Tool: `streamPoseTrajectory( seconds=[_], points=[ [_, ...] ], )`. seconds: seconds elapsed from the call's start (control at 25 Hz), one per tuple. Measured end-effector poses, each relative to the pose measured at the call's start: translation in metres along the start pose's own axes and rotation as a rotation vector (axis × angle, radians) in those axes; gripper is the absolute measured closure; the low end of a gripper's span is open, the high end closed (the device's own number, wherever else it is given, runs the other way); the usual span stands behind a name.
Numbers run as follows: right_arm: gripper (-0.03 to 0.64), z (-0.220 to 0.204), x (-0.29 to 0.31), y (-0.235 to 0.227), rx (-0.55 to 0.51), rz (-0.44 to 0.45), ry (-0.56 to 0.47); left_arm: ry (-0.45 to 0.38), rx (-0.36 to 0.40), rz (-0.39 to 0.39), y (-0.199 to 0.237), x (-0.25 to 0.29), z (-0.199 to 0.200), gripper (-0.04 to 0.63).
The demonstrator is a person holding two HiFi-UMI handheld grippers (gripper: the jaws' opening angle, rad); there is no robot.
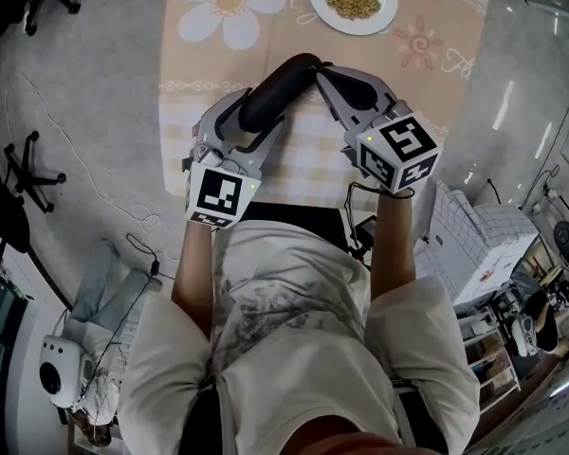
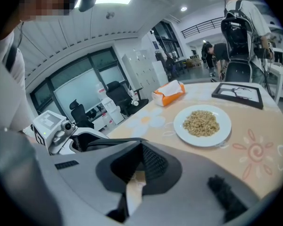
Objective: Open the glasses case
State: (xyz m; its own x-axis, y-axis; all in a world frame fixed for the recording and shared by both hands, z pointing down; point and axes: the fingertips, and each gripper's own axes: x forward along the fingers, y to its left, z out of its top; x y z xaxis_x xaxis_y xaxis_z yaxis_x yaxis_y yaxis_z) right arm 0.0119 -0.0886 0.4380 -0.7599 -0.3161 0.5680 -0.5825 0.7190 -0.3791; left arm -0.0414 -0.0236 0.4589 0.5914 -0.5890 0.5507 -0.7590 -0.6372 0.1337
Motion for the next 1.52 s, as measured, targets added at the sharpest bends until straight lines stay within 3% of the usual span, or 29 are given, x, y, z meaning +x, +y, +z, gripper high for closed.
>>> streamPoseTrajectory(
  seconds=[1.52],
  points=[
    [0.6,-0.027,0.016,-0.026,-0.001,-0.09,0.114,0.052,-0.046,0.027,0.0,-0.003,-0.029,0.325]
  ],
)
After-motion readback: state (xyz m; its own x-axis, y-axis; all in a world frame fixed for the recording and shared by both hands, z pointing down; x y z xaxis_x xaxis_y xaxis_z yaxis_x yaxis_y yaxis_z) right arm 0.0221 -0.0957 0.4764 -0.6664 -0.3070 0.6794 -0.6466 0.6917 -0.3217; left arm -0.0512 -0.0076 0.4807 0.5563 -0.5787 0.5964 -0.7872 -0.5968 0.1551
